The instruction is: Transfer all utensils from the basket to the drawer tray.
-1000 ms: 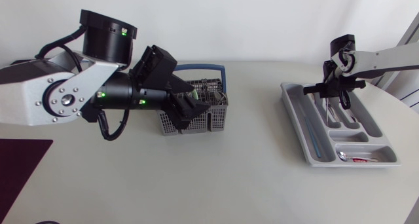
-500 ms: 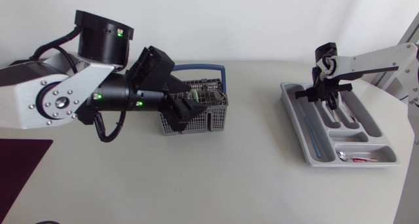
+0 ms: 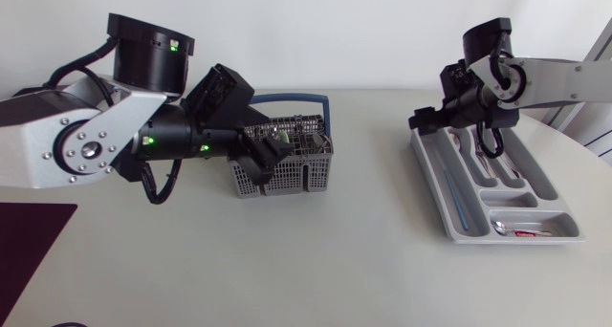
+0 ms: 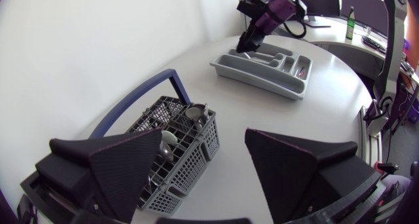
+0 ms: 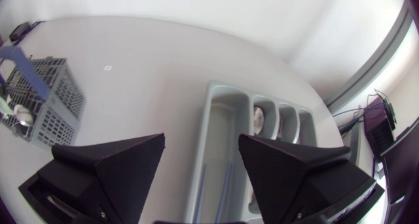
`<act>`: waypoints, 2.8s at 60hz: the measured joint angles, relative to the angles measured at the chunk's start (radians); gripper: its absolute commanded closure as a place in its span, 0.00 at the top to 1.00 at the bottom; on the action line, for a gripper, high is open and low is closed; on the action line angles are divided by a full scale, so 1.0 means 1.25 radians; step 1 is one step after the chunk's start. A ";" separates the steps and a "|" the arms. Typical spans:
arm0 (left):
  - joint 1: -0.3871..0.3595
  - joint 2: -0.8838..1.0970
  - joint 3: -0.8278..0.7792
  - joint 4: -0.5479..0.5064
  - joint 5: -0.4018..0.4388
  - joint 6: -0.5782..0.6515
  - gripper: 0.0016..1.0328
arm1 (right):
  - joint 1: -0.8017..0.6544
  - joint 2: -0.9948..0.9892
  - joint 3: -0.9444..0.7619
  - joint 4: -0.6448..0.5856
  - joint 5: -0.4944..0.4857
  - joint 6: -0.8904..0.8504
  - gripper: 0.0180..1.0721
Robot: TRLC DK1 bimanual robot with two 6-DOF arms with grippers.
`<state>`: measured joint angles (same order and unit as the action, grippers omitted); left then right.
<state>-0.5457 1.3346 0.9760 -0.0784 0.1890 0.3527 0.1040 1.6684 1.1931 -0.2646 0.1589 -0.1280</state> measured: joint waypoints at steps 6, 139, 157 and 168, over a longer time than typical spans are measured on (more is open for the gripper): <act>0.000 0.003 -0.001 0.001 -0.050 0.013 0.86 | 0.053 -0.040 -0.057 0.003 -0.027 0.000 0.81; -0.063 0.332 0.238 -0.275 -0.572 -0.034 0.06 | 0.283 -0.117 -0.137 -0.054 0.002 0.046 0.81; -0.063 0.319 0.238 -0.274 -0.576 -0.033 0.03 | 0.283 -0.119 -0.157 -0.040 0.005 0.045 0.81; -0.075 0.291 0.238 -0.273 -0.580 -0.031 0.03 | 0.283 -0.130 -0.166 -0.037 0.005 0.046 0.81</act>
<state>-0.6395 1.6978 1.2732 -0.4202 -0.5362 0.3145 0.4576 1.5063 0.9859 -0.3111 0.1650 -0.0708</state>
